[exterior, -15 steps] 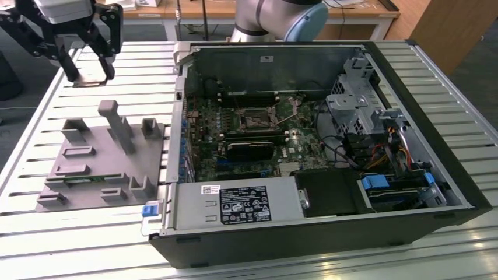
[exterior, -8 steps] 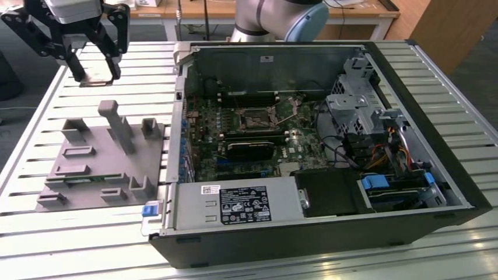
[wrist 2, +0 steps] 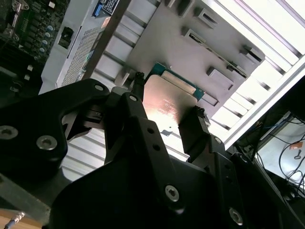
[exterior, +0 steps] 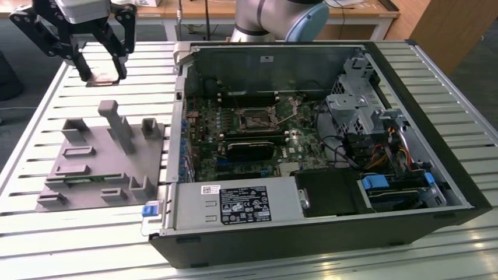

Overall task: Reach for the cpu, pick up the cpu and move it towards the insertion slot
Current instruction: 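Pick up the cpu and move it towards the insertion slot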

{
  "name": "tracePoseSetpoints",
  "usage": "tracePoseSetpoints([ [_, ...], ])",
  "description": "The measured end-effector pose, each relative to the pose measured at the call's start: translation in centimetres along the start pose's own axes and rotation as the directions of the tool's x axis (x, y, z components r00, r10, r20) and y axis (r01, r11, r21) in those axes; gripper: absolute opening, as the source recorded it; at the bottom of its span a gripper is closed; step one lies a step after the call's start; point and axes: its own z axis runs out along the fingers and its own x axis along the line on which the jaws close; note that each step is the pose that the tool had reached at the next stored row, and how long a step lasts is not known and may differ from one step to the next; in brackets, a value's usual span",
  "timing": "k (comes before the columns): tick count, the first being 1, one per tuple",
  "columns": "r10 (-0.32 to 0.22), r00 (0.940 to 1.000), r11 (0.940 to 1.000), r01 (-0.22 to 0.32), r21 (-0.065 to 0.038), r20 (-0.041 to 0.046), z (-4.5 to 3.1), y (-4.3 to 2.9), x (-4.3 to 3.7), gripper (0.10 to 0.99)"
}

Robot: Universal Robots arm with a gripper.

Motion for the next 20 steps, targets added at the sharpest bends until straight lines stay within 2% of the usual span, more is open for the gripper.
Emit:
tracePoseSetpoints([
  [14,0.000,1.0000,1.0000,0.000,0.000,0.0000,0.00,-0.05,-1.44,0.541],
  [16,0.000,1.0000,1.0000,0.000,0.000,0.0001,0.00,-0.07,-2.11,0.541],
  [20,0.000,1.0000,1.0000,0.000,0.000,0.0001,0.00,-0.09,-2.55,0.541],
])
